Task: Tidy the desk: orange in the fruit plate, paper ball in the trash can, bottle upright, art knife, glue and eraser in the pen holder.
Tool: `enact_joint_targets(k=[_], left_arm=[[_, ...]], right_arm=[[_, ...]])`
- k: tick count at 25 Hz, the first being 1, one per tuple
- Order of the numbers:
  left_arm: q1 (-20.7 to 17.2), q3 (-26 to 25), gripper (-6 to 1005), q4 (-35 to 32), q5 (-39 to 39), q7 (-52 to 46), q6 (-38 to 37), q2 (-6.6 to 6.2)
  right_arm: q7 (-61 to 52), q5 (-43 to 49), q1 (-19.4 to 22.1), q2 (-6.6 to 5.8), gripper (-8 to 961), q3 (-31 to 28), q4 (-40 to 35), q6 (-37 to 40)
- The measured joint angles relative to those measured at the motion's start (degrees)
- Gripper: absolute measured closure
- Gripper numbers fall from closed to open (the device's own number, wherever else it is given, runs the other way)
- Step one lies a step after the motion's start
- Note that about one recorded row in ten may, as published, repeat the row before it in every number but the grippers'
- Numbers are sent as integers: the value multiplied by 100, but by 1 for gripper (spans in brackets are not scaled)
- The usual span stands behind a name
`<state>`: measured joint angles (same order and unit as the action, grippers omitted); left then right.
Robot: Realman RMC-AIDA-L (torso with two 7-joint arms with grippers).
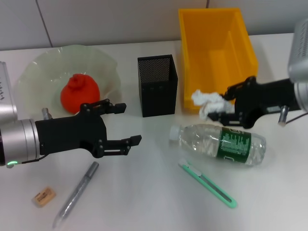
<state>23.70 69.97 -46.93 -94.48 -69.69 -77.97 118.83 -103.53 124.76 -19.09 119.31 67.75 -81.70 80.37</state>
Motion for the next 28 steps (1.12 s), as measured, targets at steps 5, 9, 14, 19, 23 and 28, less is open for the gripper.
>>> enact_joint_targets(k=[5,9,14,19,23,28], left_arm=[[13,105,143,0,2,0,21,0],[31,129,144,0,19,-4,27,0],[37,139,144,0,72,-6,14,0],[38,218,144,-1,107,-5,8,3],[38,367,144,-5,158,-4,33,2],[45,380,144,-9,222,-2,49,8]], right_arm=[[338,-402,147,11,533,-253,-100,-280],[819,-1067,302,24,534,-542,-95,-412],[1306,-1686,489,28,535,-663,-38,-697],[1556,-1906,532,8,536,-738,176,-1042],[1919,-1912,465,6,536,-745,476,-1441],[2223,-1916,264,13,537,-739,939,-1866]])
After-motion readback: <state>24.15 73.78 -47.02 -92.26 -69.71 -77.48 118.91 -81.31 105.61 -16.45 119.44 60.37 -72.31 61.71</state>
